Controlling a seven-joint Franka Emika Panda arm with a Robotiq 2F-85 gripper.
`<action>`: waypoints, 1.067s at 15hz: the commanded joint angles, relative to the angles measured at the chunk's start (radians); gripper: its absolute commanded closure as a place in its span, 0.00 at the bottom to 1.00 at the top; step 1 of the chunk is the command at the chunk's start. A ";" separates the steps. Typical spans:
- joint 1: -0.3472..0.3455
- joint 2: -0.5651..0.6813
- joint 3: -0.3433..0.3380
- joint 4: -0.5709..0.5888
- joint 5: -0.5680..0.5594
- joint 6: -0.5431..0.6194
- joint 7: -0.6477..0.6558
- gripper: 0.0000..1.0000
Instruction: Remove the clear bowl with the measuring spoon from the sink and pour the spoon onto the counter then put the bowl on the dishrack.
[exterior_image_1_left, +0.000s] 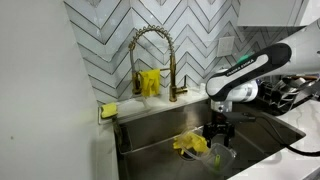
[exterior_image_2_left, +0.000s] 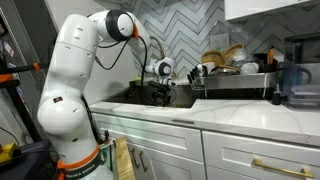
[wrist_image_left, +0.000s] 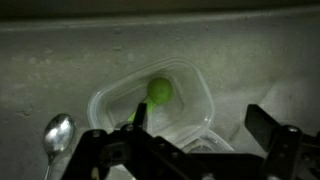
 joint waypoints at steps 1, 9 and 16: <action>0.031 0.001 -0.022 -0.052 -0.024 0.100 0.092 0.00; 0.031 0.056 -0.018 0.014 -0.012 0.087 0.094 0.00; 0.057 0.200 -0.023 0.145 -0.003 0.117 0.123 0.00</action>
